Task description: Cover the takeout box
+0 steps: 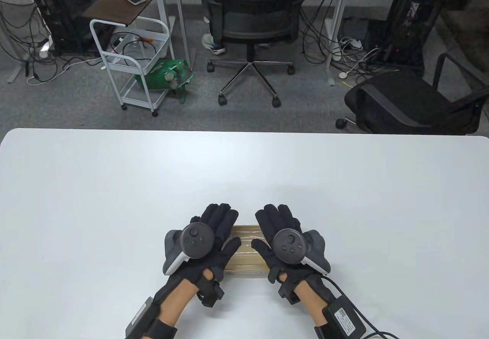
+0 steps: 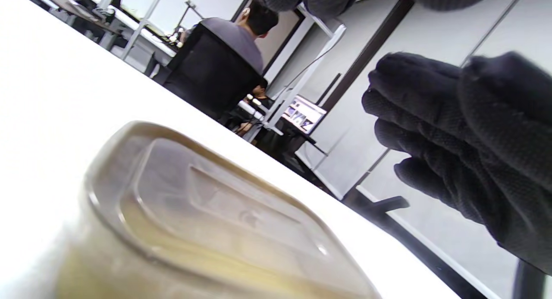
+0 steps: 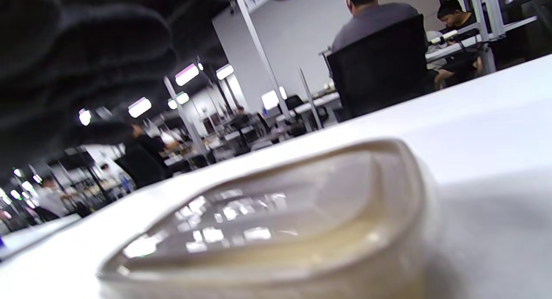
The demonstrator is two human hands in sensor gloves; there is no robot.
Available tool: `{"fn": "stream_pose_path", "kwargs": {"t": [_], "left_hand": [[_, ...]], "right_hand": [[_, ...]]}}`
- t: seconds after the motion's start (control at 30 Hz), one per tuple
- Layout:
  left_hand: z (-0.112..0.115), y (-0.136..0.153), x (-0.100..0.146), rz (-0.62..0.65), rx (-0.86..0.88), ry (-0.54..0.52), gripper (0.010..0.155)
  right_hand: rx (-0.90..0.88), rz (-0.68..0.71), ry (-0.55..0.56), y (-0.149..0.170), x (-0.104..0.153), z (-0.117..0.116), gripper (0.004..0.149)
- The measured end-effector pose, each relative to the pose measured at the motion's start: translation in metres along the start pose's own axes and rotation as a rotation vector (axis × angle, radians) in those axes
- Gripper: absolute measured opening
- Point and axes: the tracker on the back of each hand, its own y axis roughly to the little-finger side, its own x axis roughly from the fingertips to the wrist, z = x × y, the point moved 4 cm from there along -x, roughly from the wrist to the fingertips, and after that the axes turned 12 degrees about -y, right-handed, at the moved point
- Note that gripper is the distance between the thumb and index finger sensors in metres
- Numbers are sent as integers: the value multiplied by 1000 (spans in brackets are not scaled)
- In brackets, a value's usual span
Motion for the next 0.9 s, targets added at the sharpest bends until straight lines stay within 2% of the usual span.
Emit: {"fn": "stream_pose_path", "kwargs": {"t": [0.1, 0.2, 0.3, 0.6, 0.9], "left_hand": [[-1, 4, 11, 29, 73, 28, 74], [3, 14, 19, 27, 147, 29, 74], [9, 27, 25, 5, 188, 25, 75], [9, 33, 23, -8, 236, -2, 76], [21, 34, 23, -11, 210, 52, 76]], "right_hand": [[-76, 101, 41, -1, 15, 4, 70], [-134, 137, 70, 4, 24, -1, 70], [-149, 134, 51, 9, 27, -7, 71], [-123, 122, 80, 17, 27, -5, 71], [-108, 119, 81, 17, 28, -5, 71]]}}
